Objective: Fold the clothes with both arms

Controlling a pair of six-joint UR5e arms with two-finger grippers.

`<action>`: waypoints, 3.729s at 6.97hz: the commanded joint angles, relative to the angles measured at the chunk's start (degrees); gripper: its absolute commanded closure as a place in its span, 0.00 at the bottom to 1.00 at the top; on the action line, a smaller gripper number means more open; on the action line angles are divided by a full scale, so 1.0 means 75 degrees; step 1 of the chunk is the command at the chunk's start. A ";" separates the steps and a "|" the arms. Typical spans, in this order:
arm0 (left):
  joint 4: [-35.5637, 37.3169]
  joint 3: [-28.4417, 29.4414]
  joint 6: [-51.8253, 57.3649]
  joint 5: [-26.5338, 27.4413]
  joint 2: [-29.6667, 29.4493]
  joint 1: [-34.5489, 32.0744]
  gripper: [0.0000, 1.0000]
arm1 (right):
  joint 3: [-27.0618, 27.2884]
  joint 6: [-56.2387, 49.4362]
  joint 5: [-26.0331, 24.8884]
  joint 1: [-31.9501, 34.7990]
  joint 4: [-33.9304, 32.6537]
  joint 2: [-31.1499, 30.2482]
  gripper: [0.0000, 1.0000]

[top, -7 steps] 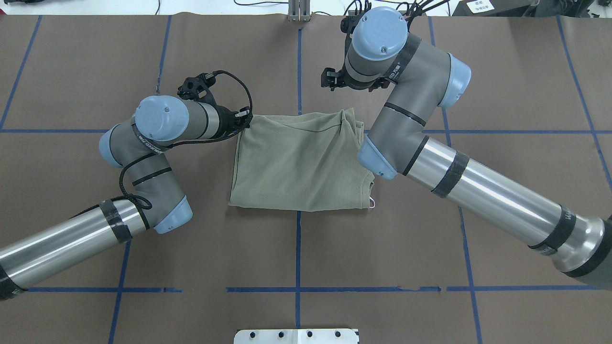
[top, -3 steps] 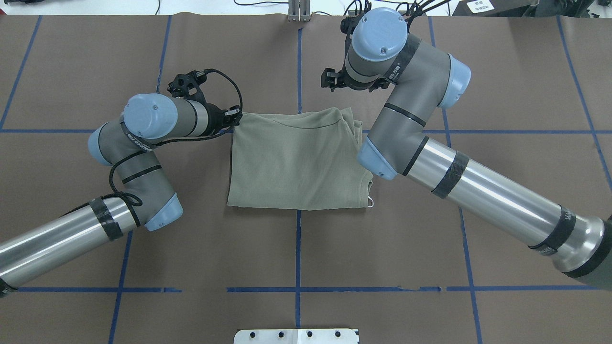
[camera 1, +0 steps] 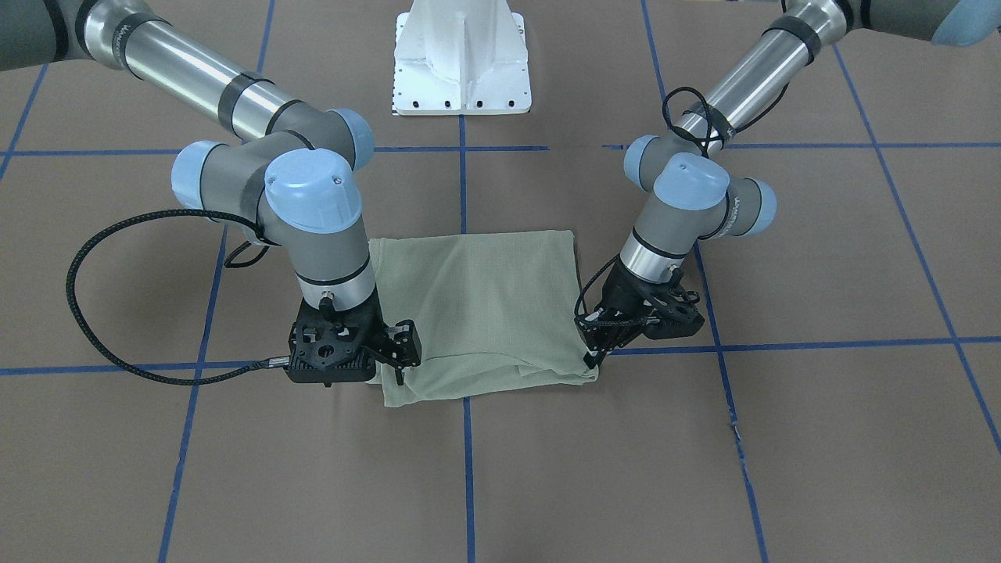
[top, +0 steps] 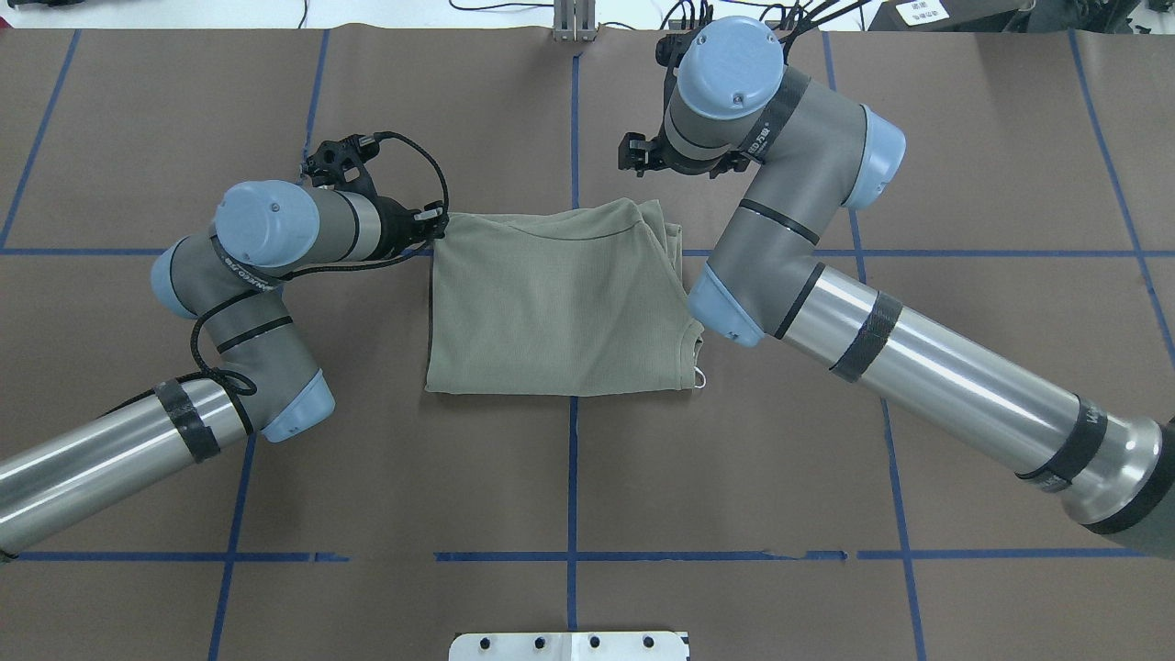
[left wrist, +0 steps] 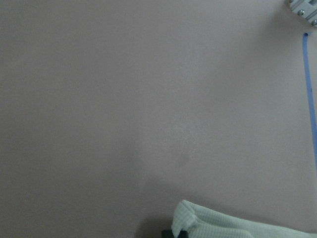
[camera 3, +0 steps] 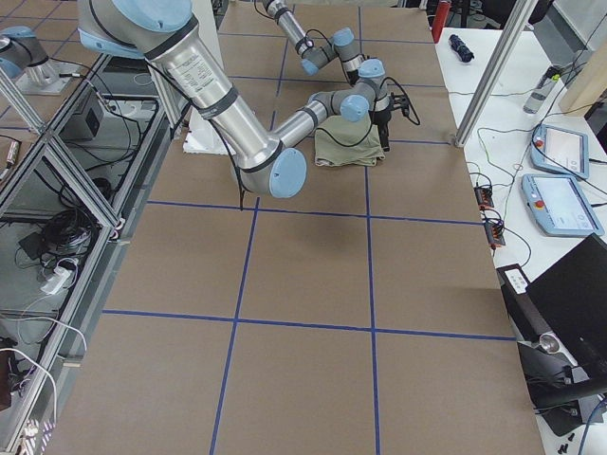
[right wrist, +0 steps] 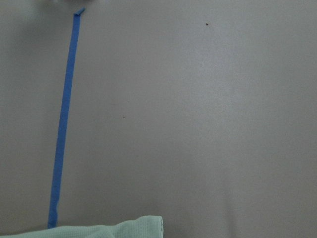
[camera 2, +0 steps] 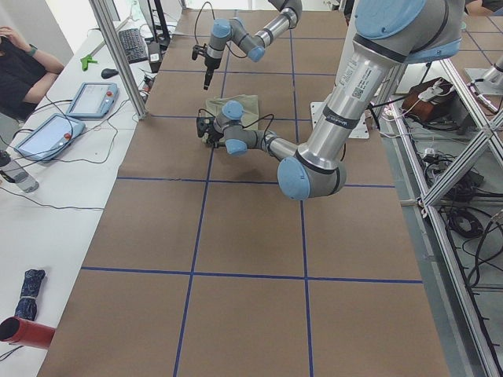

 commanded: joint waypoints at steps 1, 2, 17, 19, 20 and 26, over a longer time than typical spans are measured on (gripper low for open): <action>-0.0015 0.0000 0.0125 -0.0011 0.0028 -0.0037 0.22 | -0.0005 -0.0023 0.0013 0.0011 0.0000 -0.0013 0.00; 0.0031 -0.0058 0.0753 -0.0081 0.0016 -0.0096 0.00 | -0.0005 -0.0035 0.0036 0.0023 -0.0023 -0.0013 0.00; 0.5746 -0.2366 1.2091 -0.4428 0.4515 -0.7163 0.00 | 0.1669 -1.0346 0.4091 0.6712 -0.2249 -0.5917 0.00; 0.6856 -0.2634 1.2033 -0.5094 0.4551 -0.7139 0.00 | 0.2359 -1.0336 0.4161 0.6971 -0.2831 -0.6060 0.00; 0.6933 -0.2973 1.2067 -0.5074 0.4702 -0.7151 0.00 | 0.2907 -1.0266 0.4092 0.6984 -0.3242 -0.6245 0.00; 0.6946 -0.3481 1.2044 -0.4969 0.4820 -0.7127 0.00 | 0.3077 -1.0312 0.4091 0.6972 -0.3035 -0.7021 0.00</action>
